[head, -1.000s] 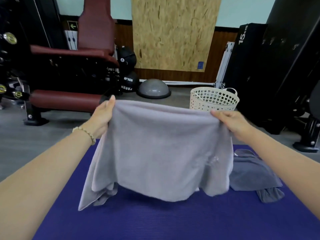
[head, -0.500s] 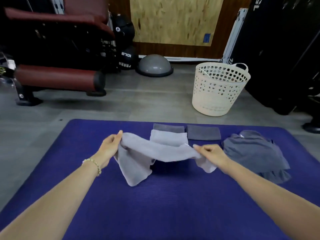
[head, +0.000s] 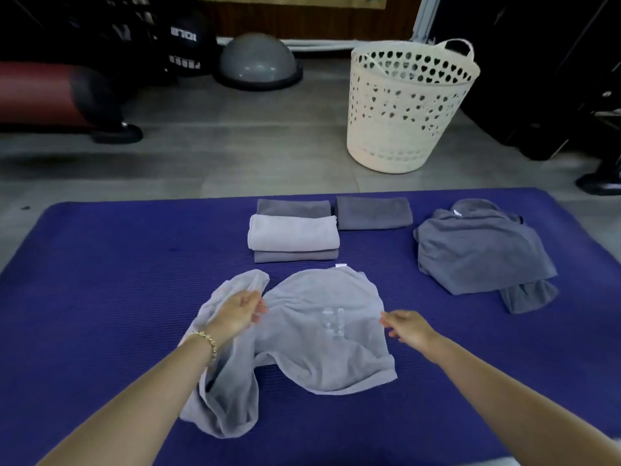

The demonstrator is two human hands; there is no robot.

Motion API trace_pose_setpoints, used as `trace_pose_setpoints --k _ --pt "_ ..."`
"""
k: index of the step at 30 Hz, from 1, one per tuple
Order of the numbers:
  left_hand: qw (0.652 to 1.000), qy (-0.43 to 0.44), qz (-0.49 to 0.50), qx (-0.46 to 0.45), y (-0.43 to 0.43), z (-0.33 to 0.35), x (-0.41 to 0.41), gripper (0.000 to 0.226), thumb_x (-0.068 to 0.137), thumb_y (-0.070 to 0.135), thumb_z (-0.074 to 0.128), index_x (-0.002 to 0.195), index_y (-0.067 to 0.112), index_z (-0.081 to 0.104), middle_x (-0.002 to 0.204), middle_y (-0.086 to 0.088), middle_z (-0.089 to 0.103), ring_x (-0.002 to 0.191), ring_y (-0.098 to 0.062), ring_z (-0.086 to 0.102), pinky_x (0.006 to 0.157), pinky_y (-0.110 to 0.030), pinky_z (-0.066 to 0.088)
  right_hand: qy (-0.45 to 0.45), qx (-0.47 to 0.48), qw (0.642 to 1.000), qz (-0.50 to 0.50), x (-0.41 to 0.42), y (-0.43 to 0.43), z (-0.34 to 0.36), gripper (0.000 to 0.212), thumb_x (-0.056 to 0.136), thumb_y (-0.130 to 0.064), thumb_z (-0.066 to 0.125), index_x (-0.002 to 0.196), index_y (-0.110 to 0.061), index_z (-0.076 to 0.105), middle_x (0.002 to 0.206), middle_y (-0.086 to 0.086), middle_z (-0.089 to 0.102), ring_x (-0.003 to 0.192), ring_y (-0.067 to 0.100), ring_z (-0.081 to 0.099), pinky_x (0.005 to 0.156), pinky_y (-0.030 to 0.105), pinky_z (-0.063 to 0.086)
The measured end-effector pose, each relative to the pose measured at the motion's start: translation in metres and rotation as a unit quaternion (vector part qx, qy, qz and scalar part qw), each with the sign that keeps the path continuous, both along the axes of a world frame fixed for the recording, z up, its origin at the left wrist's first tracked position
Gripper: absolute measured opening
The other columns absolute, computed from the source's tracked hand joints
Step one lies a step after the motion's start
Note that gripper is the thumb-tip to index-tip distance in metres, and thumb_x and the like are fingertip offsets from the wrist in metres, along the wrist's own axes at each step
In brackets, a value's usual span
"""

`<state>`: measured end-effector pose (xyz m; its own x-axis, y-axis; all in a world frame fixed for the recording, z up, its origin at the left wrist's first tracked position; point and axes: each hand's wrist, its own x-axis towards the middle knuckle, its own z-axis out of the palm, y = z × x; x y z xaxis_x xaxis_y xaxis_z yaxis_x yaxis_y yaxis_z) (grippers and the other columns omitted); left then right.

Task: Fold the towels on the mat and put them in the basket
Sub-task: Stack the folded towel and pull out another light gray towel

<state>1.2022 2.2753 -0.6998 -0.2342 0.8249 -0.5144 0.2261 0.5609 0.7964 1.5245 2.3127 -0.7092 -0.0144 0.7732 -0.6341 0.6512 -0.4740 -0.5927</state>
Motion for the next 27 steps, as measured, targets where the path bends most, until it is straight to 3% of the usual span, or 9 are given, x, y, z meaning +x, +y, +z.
trace_pose_setpoints --k 2,5,7,11,14,17,21,24,27 --pt "0.999 0.014 -0.044 0.001 0.017 -0.021 0.024 0.029 0.102 0.031 0.041 0.091 0.01 0.058 0.092 -0.006 0.062 0.073 -0.015 0.057 0.059 -0.013 0.045 -0.022 -0.001 1.0 0.005 0.007 0.008 -0.021 0.042 0.099 -0.034 0.045 0.106 0.003 0.063 0.116 0.016 0.061 0.107 0.032 0.058 0.098 0.042 0.043" --pt "0.989 0.081 -0.122 0.008 0.041 -0.056 0.052 0.027 0.1 0.035 0.043 0.096 0.013 0.058 0.094 0.003 0.057 0.095 -0.021 0.059 0.081 -0.022 0.04 -0.034 0.002 0.999 -0.001 0.017 0.02 -0.055 0.027 0.097 -0.039 0.049 0.085 -0.016 0.059 0.112 0.005 0.056 0.097 0.019 0.054 0.089 0.032 0.042" --pt "0.985 0.098 -0.139 0.013 0.053 -0.079 0.066 0.032 0.098 0.036 0.047 0.107 0.007 0.057 0.104 -0.001 0.059 0.103 -0.019 0.057 0.079 -0.017 0.034 -0.023 0.0 0.999 -0.029 0.022 0.027 -0.076 0.025 0.095 -0.04 0.053 0.104 -0.017 0.058 0.117 -0.001 0.052 0.107 0.017 0.053 0.09 0.026 0.038" --pt "0.976 0.15 -0.157 0.009 0.072 -0.124 0.08 0.047 0.098 0.031 0.05 0.133 0.001 0.046 0.139 -0.015 0.048 0.128 -0.028 0.046 0.106 -0.03 0.032 0.014 -0.019 0.99 -0.14 0.02 0.038 -0.11 0.053 0.092 -0.037 0.059 0.134 -0.007 0.047 0.129 0.007 0.054 0.116 0.022 0.052 0.088 0.024 0.036" --pt "0.961 0.198 -0.191 0.003 0.082 -0.153 0.085 0.05 0.097 0.038 0.047 0.137 0.008 0.043 0.142 -0.008 0.046 0.131 -0.025 0.043 0.109 -0.033 0.032 0.022 -0.008 0.985 -0.169 0.02 0.046 -0.129 0.042 0.092 -0.036 0.06 0.113 0.0 0.062 0.106 0.009 0.062 0.091 0.018 0.055 0.087 0.036 0.045" --pt "0.936 0.274 -0.22 -0.002 0.091 -0.163 0.094 0.053 0.096 0.05 0.041 0.138 0.018 0.044 0.139 -0.002 0.049 0.127 -0.021 0.047 0.106 -0.038 0.038 0.077 0.009 0.975 -0.206 0.016 0.056 -0.139 0.036 0.091 -0.033 0.062 0.097 0.002 0.066 0.088 0.005 0.063 0.078 0.015 0.055 0.069 0.025 0.045" --pt "0.886 0.355 -0.293 0.046 0.108 -0.151 0.11 0.055 0.098 0.053 0.029 0.148 0.029 0.026 0.129 -0.003 0.056 0.119 -0.022 0.053 0.101 -0.039 0.039 0.144 0.028 0.959 -0.241 0.003 0.066 -0.143 0.035 0.095 -0.032 0.056 0.07 -0.008 0.046 0.071 0.005 0.045 0.066 0.016 0.042 0.06 0.027 0.037" --pt "0.887 0.228 -0.379 0.129 0.119 -0.138 0.136 0.051 0.098 0.052 0.029 0.147 0.044 0.018 0.102 -0.003 0.06 0.099 -0.022 0.061 0.094 -0.036 0.045 0.201 0.08 0.948 -0.231 -0.002 0.066 -0.131 0.033 0.099 -0.029 0.047 0.071 -0.013 0.044 0.067 -0.001 0.044 0.063 0.009 0.041 0.059 0.022 0.038" --pt "0.893 0.098 -0.418 0.134 0.126 -0.122 0.173 0.039 0.099 0.052 0.027 0.137 0.059 0.024 0.077 0.011 0.061 0.074 -0.002 0.059 0.075 -0.015 0.045 0.241 0.129 0.95 -0.153 0.005 0.06 -0.114 0.031 0.101 -0.027 0.043 0.086 -0.007 0.061 0.078 0.005 0.061 0.071 0.01 0.056 0.068 0.021 0.048"
